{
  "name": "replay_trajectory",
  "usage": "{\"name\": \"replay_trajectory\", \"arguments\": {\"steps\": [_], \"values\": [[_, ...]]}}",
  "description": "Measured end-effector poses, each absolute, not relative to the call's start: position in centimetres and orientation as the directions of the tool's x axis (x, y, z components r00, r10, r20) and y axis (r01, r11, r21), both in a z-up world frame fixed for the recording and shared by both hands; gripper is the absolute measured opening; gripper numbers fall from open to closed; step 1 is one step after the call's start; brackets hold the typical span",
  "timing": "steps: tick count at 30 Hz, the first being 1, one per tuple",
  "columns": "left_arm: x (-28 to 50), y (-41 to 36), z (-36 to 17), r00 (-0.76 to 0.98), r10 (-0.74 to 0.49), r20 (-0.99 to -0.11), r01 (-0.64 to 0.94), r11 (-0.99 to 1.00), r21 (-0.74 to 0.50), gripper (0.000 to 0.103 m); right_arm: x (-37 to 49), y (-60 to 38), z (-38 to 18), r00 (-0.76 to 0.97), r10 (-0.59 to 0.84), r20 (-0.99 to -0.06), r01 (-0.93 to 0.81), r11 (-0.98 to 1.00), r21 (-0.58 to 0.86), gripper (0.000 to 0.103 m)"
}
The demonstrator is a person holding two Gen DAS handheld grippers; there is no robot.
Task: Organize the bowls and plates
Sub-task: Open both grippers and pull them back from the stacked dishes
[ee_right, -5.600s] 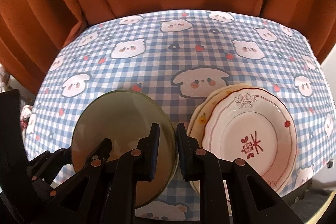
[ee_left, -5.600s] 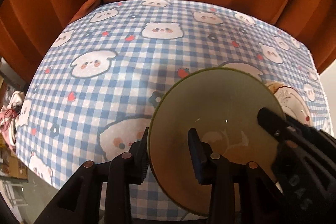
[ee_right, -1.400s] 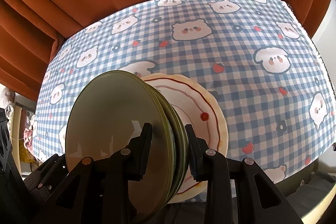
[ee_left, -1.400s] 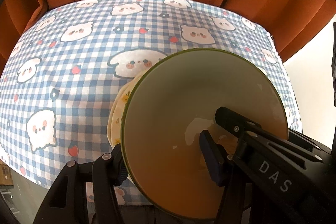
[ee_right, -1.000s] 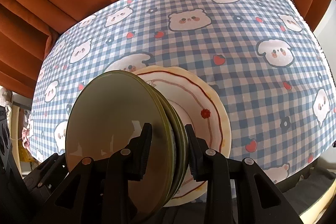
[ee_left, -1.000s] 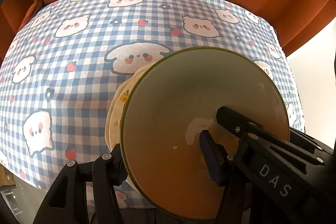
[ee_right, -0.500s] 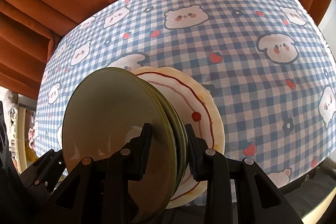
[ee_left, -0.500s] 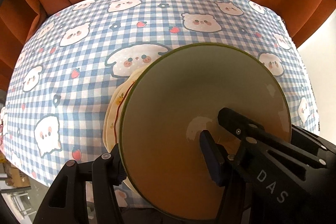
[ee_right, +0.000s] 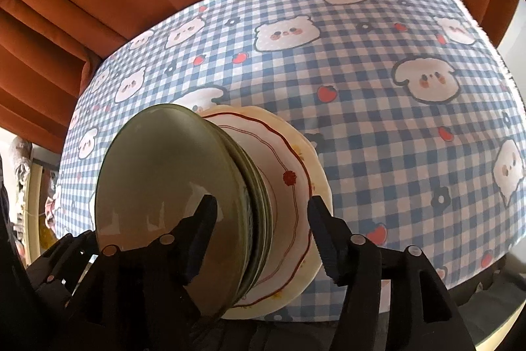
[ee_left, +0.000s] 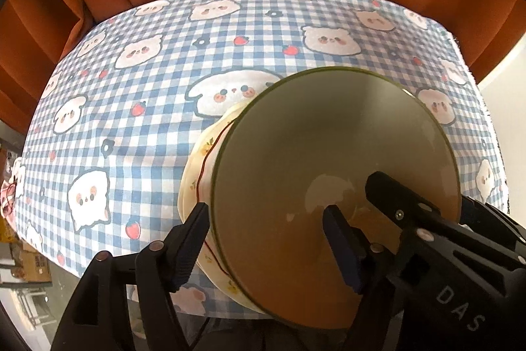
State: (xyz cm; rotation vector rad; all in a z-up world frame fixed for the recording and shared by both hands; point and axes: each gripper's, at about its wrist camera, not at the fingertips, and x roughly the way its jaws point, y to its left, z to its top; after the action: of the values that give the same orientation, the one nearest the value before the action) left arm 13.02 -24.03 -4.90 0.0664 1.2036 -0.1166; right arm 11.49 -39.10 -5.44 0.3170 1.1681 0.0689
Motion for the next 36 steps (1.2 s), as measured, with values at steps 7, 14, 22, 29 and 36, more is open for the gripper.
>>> {"name": "replay_trajectory", "arguments": {"steps": [7,14,22,29,36], "values": [[11.4,-22.8,-3.3,0.414,-0.121,-0.902,0.219,0.975,-0.03,0.077,9.0,-37.9,-3.6,0.458,0.101,-0.883,0.185,0.961,0.206,0.073],[10.0,-19.4,-0.5,0.531,-0.167,-0.831,0.267,0.963,-0.022,0.078,6.3,-35.5,-0.2,0.545,-0.116,-0.831,0.306,0.95,0.068,0.073],[8.0,-12.3,0.3,0.634,-0.154,-0.758,0.237,0.972,0.001,0.086,3.7,-30.0,1.7,0.641,-0.158,-0.751,0.286,0.957,0.042,0.082],[5.8,-4.3,-0.9,0.712,-0.098,-0.696,0.153,0.988,0.017,0.093,1.8,-23.4,0.3,0.718,-0.103,-0.688,0.195,0.979,0.058,0.087],[3.5,1.7,-2.2,0.764,-0.048,-0.643,0.082,0.996,0.022,0.093,0.2,-18.6,-2.3,0.766,-0.08,-0.638,0.146,0.988,0.051,0.098]]}}
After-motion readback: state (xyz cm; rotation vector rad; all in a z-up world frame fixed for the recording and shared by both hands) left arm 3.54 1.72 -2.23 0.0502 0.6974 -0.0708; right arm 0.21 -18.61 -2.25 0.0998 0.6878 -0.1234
